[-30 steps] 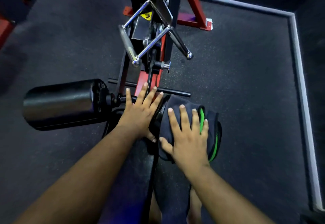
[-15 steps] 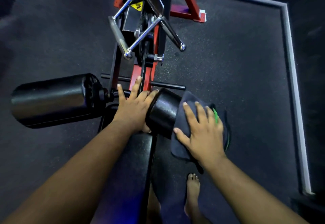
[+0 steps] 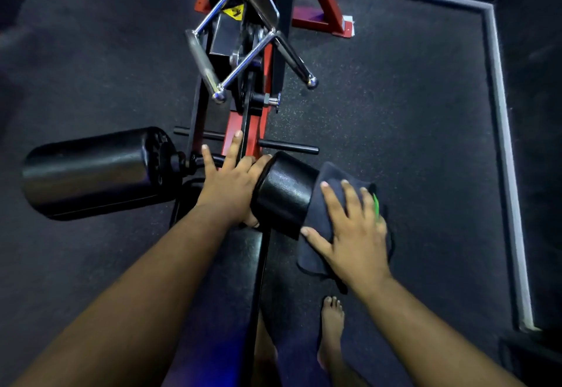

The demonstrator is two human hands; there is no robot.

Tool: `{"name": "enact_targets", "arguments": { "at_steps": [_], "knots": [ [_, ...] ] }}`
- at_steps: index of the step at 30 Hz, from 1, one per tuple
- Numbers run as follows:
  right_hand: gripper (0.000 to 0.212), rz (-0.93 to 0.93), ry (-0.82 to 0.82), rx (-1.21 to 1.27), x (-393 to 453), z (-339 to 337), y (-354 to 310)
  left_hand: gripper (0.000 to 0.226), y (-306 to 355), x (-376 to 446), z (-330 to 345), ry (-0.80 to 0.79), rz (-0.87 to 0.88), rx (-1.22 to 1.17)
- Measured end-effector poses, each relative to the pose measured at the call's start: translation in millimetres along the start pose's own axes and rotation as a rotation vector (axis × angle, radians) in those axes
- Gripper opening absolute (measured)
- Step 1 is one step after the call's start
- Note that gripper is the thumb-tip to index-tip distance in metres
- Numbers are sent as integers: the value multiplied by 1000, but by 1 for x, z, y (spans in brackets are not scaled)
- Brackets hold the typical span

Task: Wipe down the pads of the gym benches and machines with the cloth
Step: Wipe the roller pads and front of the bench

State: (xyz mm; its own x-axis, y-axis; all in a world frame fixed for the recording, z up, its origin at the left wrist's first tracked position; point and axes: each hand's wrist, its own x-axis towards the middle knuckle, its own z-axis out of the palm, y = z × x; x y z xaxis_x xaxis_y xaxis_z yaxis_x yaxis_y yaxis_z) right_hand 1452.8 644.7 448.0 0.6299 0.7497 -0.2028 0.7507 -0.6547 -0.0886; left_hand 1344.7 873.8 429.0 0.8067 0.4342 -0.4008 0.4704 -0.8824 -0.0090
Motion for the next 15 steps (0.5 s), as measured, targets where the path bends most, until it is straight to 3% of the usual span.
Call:
{"name": "enact_targets", "arguments": {
  "at_steps": [4, 8, 12, 15],
  "knots": [
    [82, 234, -39, 67, 61, -7, -31, 142, 0, 1, 2, 4, -9, 28],
    [77, 84, -206, 264, 126, -24, -75, 141, 1, 1, -4, -74, -18, 20],
    [96, -90, -34, 11, 42, -8, -41, 145, -3, 2, -12, -109, 14, -3],
    [103, -74, 55, -91, -14, 14, -11, 147, -9, 13, -28, -218, 41, -100]
  ]
}}
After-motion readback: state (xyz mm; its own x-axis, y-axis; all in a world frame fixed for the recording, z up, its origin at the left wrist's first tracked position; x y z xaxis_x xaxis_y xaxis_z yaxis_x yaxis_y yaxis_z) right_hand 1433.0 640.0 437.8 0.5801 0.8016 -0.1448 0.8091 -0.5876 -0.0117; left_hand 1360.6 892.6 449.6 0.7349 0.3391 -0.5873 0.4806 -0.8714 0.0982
